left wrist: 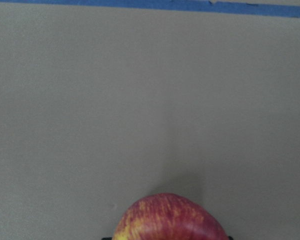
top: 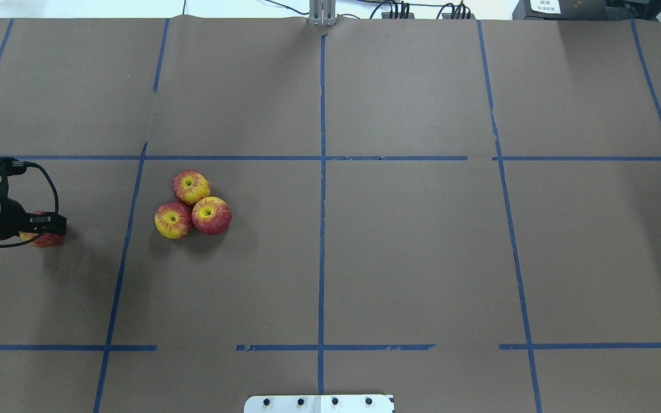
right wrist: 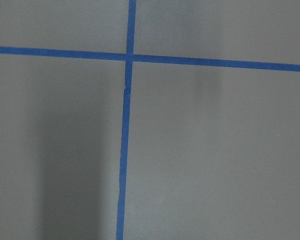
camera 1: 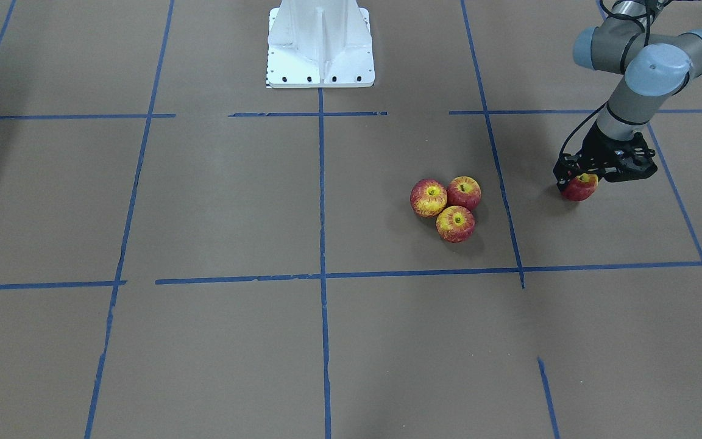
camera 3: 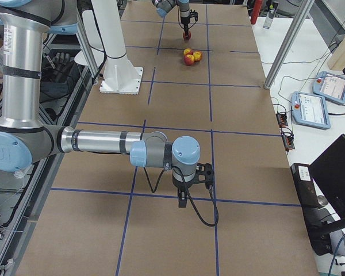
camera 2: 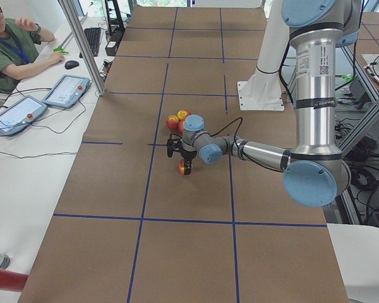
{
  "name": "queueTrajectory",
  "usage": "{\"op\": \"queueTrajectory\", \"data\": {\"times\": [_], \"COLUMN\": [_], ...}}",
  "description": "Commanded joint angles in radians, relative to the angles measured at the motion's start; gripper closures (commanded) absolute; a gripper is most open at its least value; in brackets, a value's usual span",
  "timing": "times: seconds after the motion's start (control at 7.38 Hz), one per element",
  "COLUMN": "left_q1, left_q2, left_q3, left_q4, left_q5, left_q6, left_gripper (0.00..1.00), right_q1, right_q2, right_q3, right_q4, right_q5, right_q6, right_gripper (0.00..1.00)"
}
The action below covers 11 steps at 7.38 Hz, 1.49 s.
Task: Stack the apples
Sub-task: 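Close the left gripper around the lone apple, then lift the apple and carry it over the three-apple cluster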
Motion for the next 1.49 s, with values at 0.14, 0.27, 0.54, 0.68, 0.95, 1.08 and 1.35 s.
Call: {"op": "queueTrajectory", "data": {"times": [0.14, 0.27, 0.54, 0.68, 0.95, 1.08, 1.35], "left_q1": [-0.001, 0.002, 0.002, 0.004, 0.046, 0.063, 0.092], "left_q2": [-0.017, -0.047, -0.238, -0.341, -0.387, -0.409, -0.456], "left_q3": [-0.124, -0.119, -0.14, -0.137, -0.132, -0.125, -0.103], "left_q4": [0.011, 0.023, 0.33, 0.447, 0.459, 0.457, 0.456], "left_q5": [-0.002, -0.004, -0.004, -0.004, 0.001, 0.002, 0.002], "left_q6": [-0.013, -0.049, -0.088, -0.123, -0.204, -0.223, -0.247], "left_gripper": [0.64, 0.64, 0.65, 0.65, 0.65, 0.65, 0.65], "right_q1": [0.0, 0.0, 0.0, 0.0, 0.0, 0.0, 0.0], "right_q2": [0.0, 0.0, 0.0, 0.0, 0.0, 0.0, 0.0], "right_q3": [0.0, 0.0, 0.0, 0.0, 0.0, 0.0, 0.0], "right_q4": [0.0, 0.0, 0.0, 0.0, 0.0, 0.0, 0.0], "right_q5": [0.0, 0.0, 0.0, 0.0, 0.0, 0.0, 0.0], "right_q6": [0.0, 0.0, 0.0, 0.0, 0.0, 0.0, 0.0], "right_gripper": [0.0, 0.0, 0.0, 0.0, 0.0, 0.0, 0.0]}}
